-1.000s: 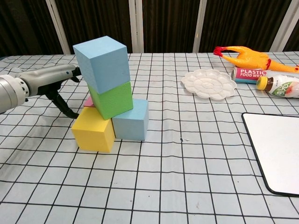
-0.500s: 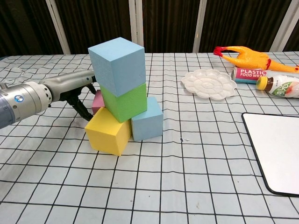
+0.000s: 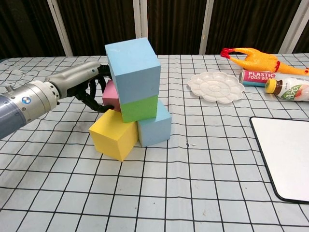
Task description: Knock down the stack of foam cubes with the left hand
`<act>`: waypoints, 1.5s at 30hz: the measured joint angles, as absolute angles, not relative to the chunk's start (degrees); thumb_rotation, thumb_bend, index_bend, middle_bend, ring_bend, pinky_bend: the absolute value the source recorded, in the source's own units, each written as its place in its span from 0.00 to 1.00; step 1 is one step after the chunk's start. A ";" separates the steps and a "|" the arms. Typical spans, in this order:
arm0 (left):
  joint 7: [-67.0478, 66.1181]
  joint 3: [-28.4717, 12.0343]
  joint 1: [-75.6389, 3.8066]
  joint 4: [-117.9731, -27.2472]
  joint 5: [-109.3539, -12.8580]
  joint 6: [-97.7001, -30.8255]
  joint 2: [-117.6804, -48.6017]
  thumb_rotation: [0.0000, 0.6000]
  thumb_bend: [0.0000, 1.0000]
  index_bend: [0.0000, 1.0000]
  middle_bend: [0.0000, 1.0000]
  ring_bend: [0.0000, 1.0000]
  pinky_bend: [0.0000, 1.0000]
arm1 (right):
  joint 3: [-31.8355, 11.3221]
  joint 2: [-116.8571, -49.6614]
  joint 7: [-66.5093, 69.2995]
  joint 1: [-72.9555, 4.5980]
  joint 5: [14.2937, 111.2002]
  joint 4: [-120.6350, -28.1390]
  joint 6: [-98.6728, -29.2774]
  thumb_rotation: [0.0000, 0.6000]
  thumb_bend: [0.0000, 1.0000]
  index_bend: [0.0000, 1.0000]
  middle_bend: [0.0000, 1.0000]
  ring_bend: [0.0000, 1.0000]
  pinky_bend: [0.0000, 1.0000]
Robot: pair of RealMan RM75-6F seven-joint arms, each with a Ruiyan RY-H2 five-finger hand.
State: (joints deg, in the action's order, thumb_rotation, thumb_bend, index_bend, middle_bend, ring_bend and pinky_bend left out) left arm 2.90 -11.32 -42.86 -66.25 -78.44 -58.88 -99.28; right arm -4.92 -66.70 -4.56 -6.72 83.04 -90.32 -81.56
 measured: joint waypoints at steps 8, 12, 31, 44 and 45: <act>2.97 -10.77 -41.38 -66.92 -81.81 -64.92 -96.60 1.00 0.53 0.28 0.42 0.44 0.55 | -4.80 -66.79 -4.29 -6.87 83.10 -90.36 -81.32 1.00 0.03 0.18 0.07 0.12 0.06; 3.48 -10.69 -39.67 -64.56 -85.82 -74.02 -95.08 1.00 0.53 0.28 0.41 0.44 0.54 | -4.71 -66.86 -4.23 -6.82 82.98 -90.29 -81.23 1.00 0.03 0.18 0.07 0.12 0.06; 22.19 -9.83 -37.55 -45.35 -85.40 -71.77 -93.66 1.00 0.53 0.28 0.41 0.43 0.54 | -4.06 -68.04 -6.65 -7.51 82.46 -90.39 -79.49 1.00 0.03 0.18 0.07 0.12 0.06; 23.64 -12.26 -46.15 -37.33 -82.52 -62.18 -103.60 1.00 0.28 0.15 0.11 0.06 0.21 | -3.96 -68.13 -6.67 -7.38 82.21 -90.00 -79.60 1.00 0.03 0.18 0.07 0.12 0.06; 23.05 -12.35 -46.52 -37.32 -82.14 -61.05 -103.88 1.00 0.24 0.11 0.05 0.02 0.17 | -3.93 -68.07 -6.52 -7.22 82.22 -90.01 -79.83 1.00 0.03 0.18 0.07 0.12 0.06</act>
State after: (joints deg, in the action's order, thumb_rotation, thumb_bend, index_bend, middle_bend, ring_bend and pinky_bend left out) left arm 23.05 -12.35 -46.52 -37.32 -82.14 -61.05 -103.88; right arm -3.93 -68.07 -6.52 -7.22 82.22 -90.01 -79.83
